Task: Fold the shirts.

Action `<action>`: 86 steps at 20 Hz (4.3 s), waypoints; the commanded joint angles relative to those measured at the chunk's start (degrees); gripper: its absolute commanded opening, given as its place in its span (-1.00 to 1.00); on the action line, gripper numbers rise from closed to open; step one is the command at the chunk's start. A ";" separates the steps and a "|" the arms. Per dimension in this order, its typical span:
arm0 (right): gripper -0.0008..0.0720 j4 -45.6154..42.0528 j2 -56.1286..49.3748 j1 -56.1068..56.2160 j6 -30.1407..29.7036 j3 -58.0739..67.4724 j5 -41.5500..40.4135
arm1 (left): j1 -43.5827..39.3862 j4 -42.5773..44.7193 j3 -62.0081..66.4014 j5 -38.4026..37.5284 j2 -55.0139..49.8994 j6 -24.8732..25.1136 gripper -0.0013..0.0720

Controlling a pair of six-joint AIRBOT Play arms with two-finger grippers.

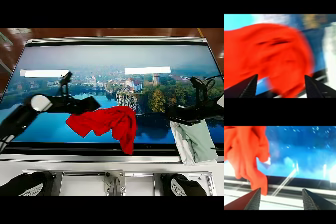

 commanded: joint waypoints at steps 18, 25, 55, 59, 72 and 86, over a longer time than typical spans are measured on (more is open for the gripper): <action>0.73 11.02 -24.46 10.69 -6.27 -3.80 -1.73 | 15.47 -14.71 -27.06 17.94 -7.43 3.80 -0.24; 0.73 15.78 -24.46 20.76 -9.92 -12.76 -10.95 | 15.47 -14.71 -22.18 11.72 -6.97 12.28 -0.82; -0.81 -28.00 18.58 24.50 2.91 25.81 -3.23 | 22.43 5.57 22.03 3.98 34.75 15.63 -0.83; -0.81 -28.11 17.29 24.50 3.02 25.81 -3.21 | 23.10 8.72 21.22 -13.35 35.08 15.65 -0.83; -0.81 -26.34 -21.97 24.55 16.26 20.26 -23.98 | 23.06 8.35 -25.31 -1.90 35.01 13.20 -0.83; 0.71 -14.60 -24.06 15.17 6.88 20.28 -14.62 | 23.06 -3.39 -33.73 10.64 30.47 13.27 -0.83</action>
